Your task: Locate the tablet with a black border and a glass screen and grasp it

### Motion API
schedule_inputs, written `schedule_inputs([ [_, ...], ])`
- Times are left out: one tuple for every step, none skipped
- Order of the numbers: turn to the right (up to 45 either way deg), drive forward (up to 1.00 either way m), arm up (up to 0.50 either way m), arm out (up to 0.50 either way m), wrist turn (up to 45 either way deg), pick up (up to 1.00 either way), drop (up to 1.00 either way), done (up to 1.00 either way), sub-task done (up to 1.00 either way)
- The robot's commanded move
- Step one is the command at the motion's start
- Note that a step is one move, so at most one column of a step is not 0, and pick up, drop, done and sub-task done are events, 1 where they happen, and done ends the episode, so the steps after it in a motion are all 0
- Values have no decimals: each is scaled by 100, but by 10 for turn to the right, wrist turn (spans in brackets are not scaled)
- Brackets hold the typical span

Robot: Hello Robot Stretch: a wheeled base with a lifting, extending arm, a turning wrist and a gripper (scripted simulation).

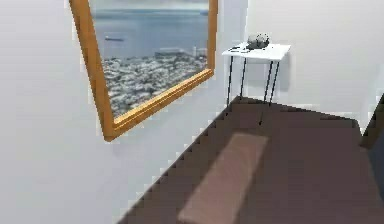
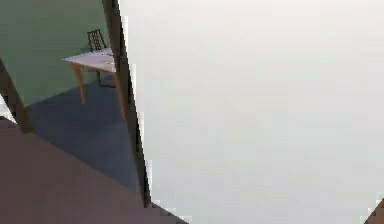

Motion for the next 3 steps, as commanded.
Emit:
schedule_inputs([
  [300, 0, 0, 0, 0, 0, 0, 0, 0],
  [0, 100, 0, 0, 0, 0, 0, 0, 0],
  [0, 95, 0, 0, 0, 0, 0, 0, 0],
])
